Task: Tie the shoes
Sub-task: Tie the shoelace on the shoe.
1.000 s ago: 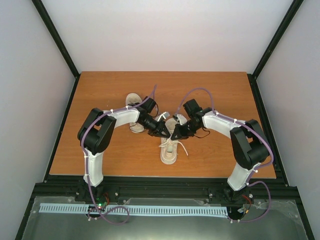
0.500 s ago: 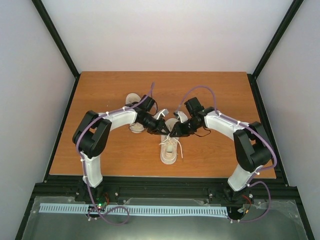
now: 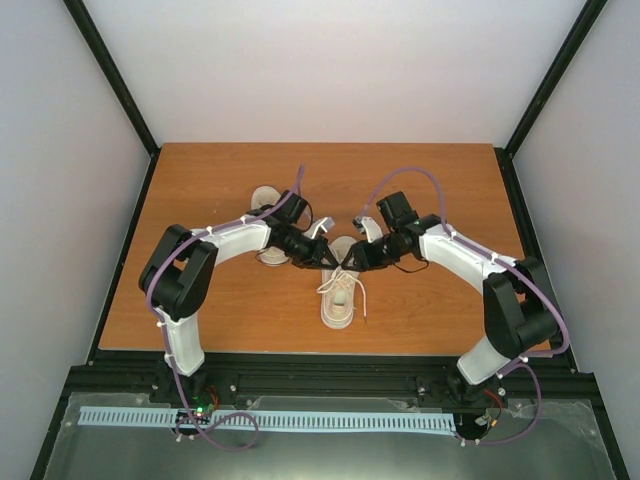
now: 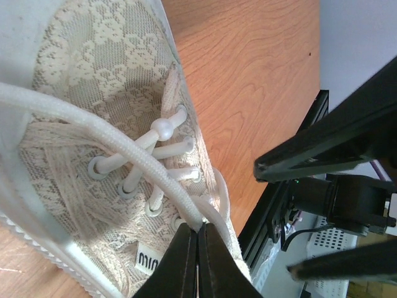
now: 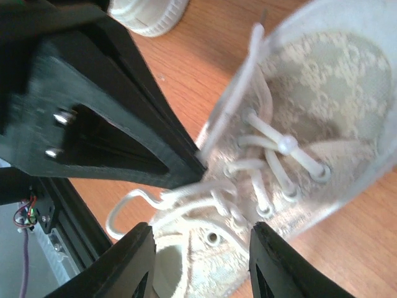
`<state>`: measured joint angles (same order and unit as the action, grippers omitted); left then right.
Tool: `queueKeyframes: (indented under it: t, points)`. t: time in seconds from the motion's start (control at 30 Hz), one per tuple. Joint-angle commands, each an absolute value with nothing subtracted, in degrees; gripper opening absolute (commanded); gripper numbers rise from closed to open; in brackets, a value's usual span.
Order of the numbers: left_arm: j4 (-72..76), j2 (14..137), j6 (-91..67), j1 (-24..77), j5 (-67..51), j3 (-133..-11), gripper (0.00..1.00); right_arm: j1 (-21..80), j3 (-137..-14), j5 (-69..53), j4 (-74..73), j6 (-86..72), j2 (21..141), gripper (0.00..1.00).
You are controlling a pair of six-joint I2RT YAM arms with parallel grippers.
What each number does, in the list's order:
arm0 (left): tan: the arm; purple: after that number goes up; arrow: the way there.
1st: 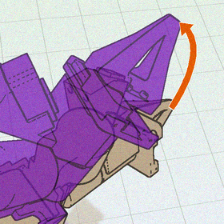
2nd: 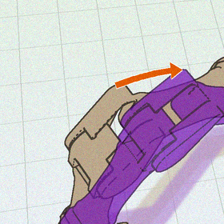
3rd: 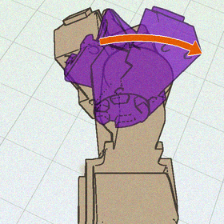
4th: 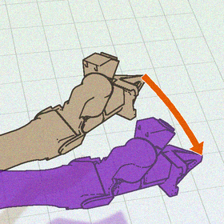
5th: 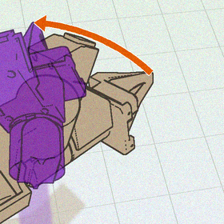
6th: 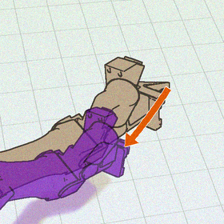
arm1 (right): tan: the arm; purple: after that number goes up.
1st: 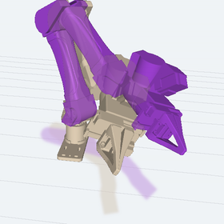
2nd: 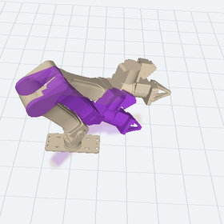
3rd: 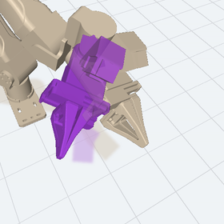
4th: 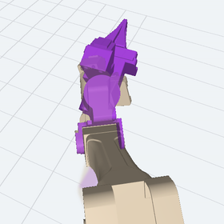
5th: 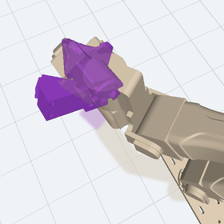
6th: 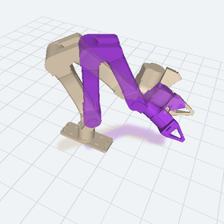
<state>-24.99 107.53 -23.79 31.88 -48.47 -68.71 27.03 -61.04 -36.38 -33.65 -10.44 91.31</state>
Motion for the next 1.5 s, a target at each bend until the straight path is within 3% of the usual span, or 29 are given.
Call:
queueKeyframes:
  t: [0.0, 0.23, 0.43, 0.7, 0.8, 0.93, 1.2, 1.47]
  points:
    - [-25.94, 107.46, -21.72, 31.72, -50.71, -69.85, 0.01, 25.46, -57.08, -34.02, -33.55, -9.00, 88.98, 0.45]
    - [-28.91, 105.79, -19.25, 30.77, -48.84, -70.46, 0.17, 23.29, -51.88, -40.47, -30.95, -8.71, 87.94, 0.56]
    - [-32.24, 106.98, -16.17, 30.76, -48.55, -71.98, 0.20, 23.29, -51.20, -41.55, -29.74, -7.92, 89.88, 0.56]
    - [-33.29, 105.21, -15.54, 30.59, -44.78, -71.63, 0.22, 23.29, -50.63, -43.59, -27.89, -7.24, 92.28, 0.49]
    - [-30.55, 101.96, -17.25, 30.21, -42.38, -70.14, 0.34, 23.29, -50.50, -44.07, -28.24, -6.71, 92.80, 0.43]
    - [-28.21, 99.90, -16.94, 30.15, -44.67, -69.31, 0.41, 23.29, -49.46, -43.34, -28.22, -6.67, 92.64, 0.36]
    - [-32.52, 102.58, -10.93, 31.07, -48.66, -69.40, 0.42, 23.29, -49.48, -43.30, -27.72, -6.67, 93.13, 0.38]
    - [-32.21, 105.22, -10.82, 31.37, -47.67, -70.40, 0.37, 23.28, -50.13, -43.66, -27.55, -6.85, 93.51, 0.22]
